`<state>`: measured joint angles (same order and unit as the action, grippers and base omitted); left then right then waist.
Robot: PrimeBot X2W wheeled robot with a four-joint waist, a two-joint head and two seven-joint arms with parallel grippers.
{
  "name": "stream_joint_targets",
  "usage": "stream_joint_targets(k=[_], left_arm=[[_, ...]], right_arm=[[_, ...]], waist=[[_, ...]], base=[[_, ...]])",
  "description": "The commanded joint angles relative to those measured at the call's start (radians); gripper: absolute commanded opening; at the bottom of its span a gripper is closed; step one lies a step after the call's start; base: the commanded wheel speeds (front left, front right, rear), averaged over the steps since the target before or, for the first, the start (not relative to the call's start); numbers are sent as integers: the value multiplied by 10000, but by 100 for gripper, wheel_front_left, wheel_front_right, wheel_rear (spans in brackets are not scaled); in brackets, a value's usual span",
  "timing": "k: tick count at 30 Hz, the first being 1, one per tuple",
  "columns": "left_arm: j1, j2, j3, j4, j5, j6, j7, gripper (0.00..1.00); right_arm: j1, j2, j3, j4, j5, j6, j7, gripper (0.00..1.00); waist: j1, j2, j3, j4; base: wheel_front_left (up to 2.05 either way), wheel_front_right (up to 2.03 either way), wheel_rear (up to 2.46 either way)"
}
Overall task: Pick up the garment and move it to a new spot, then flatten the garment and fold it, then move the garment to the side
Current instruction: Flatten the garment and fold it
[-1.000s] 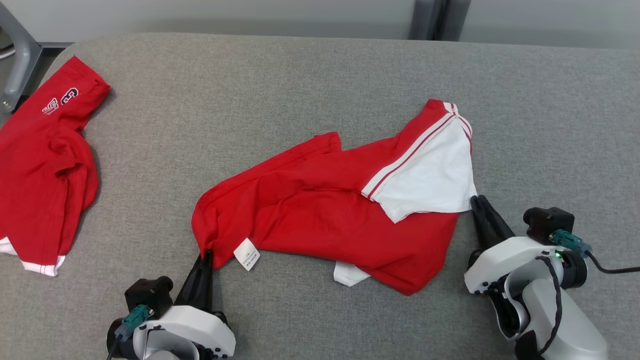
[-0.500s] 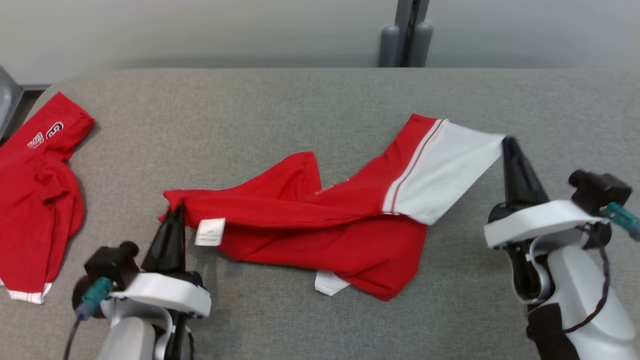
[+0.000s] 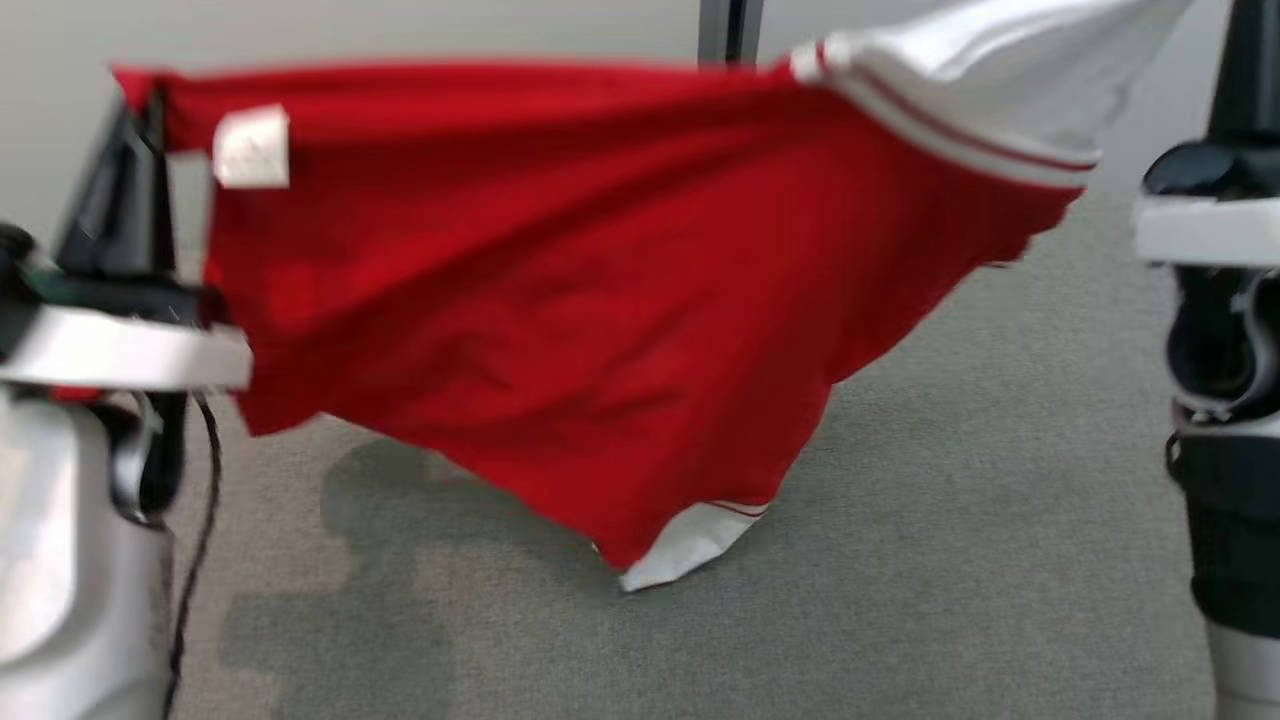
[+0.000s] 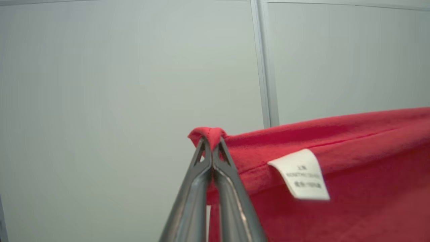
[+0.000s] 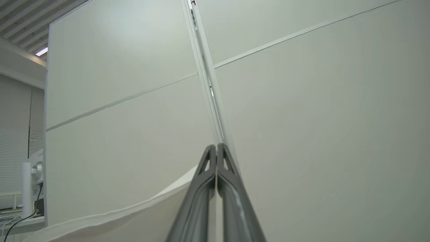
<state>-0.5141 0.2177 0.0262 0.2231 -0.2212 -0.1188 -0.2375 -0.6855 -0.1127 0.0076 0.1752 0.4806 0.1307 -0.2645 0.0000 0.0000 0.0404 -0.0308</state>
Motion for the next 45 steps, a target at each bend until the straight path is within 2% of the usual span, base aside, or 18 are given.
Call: stream_joint_targets(k=[1, 5, 9, 14, 19, 22, 25, 27, 30, 34, 39, 45], left_arm=[[-507, 150, 92, -253, -148, -13, 191, 0], [-1322, 498, 81, -734, -197, -2, 912, 0], [-1922, 586, -135, -706, -51, 32, 1374, 0], [-3583, 484, -660, 221, 277, 72, 1583, 0], [-6085, 388, -841, 2019, 676, 332, 606, 0], [-7313, 338, -846, 2914, 776, 442, 80, 0], [-7887, 226, -756, 3597, 669, 460, -186, 0], [-7676, 149, -688, 3967, 522, 367, -244, 0], [-6682, -36, -544, 4504, 200, 236, -268, 0], [-4591, -430, -264, 4752, -138, 147, -269, 0], [-1787, -1034, 62, 5099, -392, 69, -272, 0], [636, -1504, 414, 5270, -538, 157, -274, 0]], right_arm=[[-380, -225, -59, -206, 94, 1, 3, 0], [-1174, -644, -3, -113, 87, 1, 23, 0], [-1886, -861, 69, 347, -117, 1, 149, 0], [-3733, -1082, 322, 1662, -756, 1, 171, 0], [-6476, -1182, -234, 3235, -1865, -1, -8, 0], [-7862, -1211, -560, 3185, -2649, -2, -19, 0], [-8146, -1102, -529, 2907, -2924, -1, -11, 0], [-7800, -1074, -548, 2624, -2789, -1, -14, 0], [-6315, -1074, -245, 2323, -2397, -1, -14, 0], [-3454, -1057, -36, 1549, -1648, -1, -17, 0], [289, -829, 229, 1364, -889, -1, -16, 0], [3287, -423, 412, 1484, -580, -1, -16, 0]], waist=[[0, 0, 23, -164], [0, 0, 509, -273], [0, 0, 1223, -253], [0, 0, 2805, -93], [0, 0, 3882, -3], [0, 0, 4151, 24], [0, 0, 4142, -2], [0, 0, 4049, -79], [0, 0, 3836, -177], [0, 0, 3406, -289], [0, 0, 2852, -445], [0, 0, 2112, -616]], base=[[0, 0, 0], [0, 0, 0], [0, 0, 0], [0, 0, 0], [0, 0, 0], [0, 0, 0], [0, 0, 0], [0, 0, 0], [0, 0, 0], [0, 0, 0], [0, 0, 0], [0, 0, 0]])
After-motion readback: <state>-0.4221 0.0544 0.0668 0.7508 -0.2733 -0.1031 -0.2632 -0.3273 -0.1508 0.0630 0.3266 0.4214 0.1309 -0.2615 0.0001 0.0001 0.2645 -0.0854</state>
